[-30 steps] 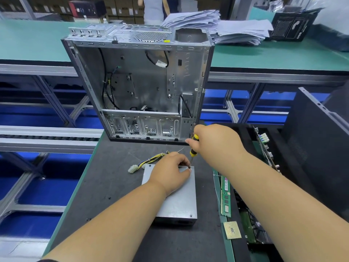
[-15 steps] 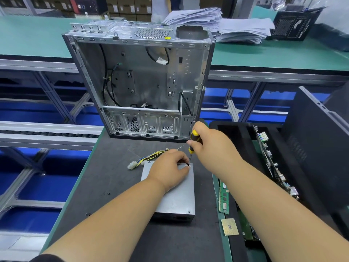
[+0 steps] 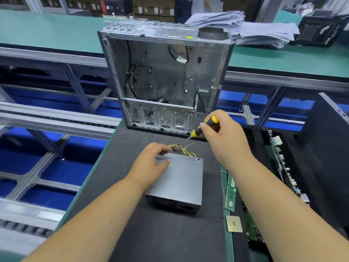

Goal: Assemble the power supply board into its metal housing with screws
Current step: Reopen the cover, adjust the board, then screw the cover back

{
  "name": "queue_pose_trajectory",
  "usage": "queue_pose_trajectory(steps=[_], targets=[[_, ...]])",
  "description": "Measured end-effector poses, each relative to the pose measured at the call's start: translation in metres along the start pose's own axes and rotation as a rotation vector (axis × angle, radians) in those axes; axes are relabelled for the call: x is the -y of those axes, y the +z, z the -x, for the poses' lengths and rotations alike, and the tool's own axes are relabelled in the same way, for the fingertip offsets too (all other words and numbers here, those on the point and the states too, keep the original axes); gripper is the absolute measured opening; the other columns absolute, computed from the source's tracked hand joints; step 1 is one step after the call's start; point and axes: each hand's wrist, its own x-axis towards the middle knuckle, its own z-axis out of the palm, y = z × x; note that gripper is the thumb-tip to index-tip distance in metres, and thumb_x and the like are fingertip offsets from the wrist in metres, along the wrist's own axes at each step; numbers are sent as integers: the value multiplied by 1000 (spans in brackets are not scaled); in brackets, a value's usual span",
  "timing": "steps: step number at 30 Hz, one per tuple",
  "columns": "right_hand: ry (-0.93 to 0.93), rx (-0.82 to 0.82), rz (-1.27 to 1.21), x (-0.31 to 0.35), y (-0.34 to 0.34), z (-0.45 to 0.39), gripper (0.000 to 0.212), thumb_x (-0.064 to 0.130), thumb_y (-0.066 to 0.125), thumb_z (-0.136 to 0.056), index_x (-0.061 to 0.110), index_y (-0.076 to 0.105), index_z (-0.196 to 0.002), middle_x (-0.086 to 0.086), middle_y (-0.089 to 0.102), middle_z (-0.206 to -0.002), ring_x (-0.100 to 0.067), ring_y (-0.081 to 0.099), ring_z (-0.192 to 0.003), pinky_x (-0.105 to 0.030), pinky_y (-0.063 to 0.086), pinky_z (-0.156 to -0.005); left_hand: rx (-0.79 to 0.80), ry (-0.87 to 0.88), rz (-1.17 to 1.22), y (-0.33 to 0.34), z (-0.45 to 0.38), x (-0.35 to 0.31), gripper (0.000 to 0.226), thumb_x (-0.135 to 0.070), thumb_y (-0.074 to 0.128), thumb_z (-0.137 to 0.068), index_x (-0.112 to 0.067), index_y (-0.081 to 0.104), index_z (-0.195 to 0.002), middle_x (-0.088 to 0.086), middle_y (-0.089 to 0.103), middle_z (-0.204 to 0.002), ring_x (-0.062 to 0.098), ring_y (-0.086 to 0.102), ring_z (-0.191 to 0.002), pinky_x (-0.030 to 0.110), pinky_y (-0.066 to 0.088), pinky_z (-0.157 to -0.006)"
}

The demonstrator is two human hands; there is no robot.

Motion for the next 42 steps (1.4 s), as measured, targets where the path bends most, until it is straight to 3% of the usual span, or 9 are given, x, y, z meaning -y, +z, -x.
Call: queue_pose_trajectory(steps=[3,6,9,12,16,24,31,38,42], targets=[[99,64,-330,17,26,5,6,23,62,-92,28,61,-87,20,71,-79,-4,64,-73,-18,47,-59,-122,-138,28,-36,28,21,27,-4,69,-83,-26,68,-100,-9,63,-100,0,58,-95,8,40,-86],[202,170,-563,30,62,15,5,19,60,-92,22,63,-88,5,75,-81,-6,65,-71,-20,47,-56,-201,-289,78,-74,60,46,25,-5,68,-86,-28,69,-95,-3,66,-95,3,60,-84,10,44,-79],[234,259,-614,42,99,25,5,19,60,-92,19,63,-88,4,74,-76,-5,65,-64,-20,44,-57,-222,-405,75,-105,89,72,23,-9,66,-89,-31,69,-93,-5,65,-91,1,56,-78,7,42,-72],[240,329,-610,55,131,31,11,23,61,-91,29,64,-82,1,74,-79,-20,68,-71,-27,43,-60,-251,-502,58,-122,112,96,20,-13,65,-90,-33,69,-90,-7,65,-88,-1,55,-73,7,41,-68],[265,335,-559,68,163,37,10,28,62,-90,34,65,-82,8,71,-73,-12,59,-64,-31,45,-60,-210,-627,-19,-127,131,123,18,-18,66,-88,-36,67,-87,-8,65,-85,8,58,-77,22,47,-75],[287,339,-464,82,191,44,5,28,62,-92,27,65,-89,8,71,-72,-3,52,-54,-15,44,-51,38,-494,-286,-108,128,140,28,-26,70,-85,-42,64,-108,-17,53,-95,3,53,-86,27,49,-81],[307,278,-425,85,187,48,7,25,63,-91,28,66,-86,6,71,-72,-18,60,-67,-29,46,-60,66,-295,-364,-100,110,146,11,-24,63,-89,-33,68,-95,-14,57,-95,10,56,-93,23,45,-78],[322,197,-434,91,179,52,11,25,63,-90,34,64,-83,5,72,-76,-31,67,-88,-31,45,-64,85,-319,-219,-102,104,150,16,-21,64,-90,-33,61,-79,-12,56,-86,6,54,-79,23,46,-72],[315,143,-470,96,172,54,11,22,61,-92,29,63,-83,7,72,-80,-26,71,-91,-29,41,-63,-109,-493,168,-107,102,145,16,-19,65,-89,-30,66,-77,-15,61,-77,1,53,-70,18,43,-67]])
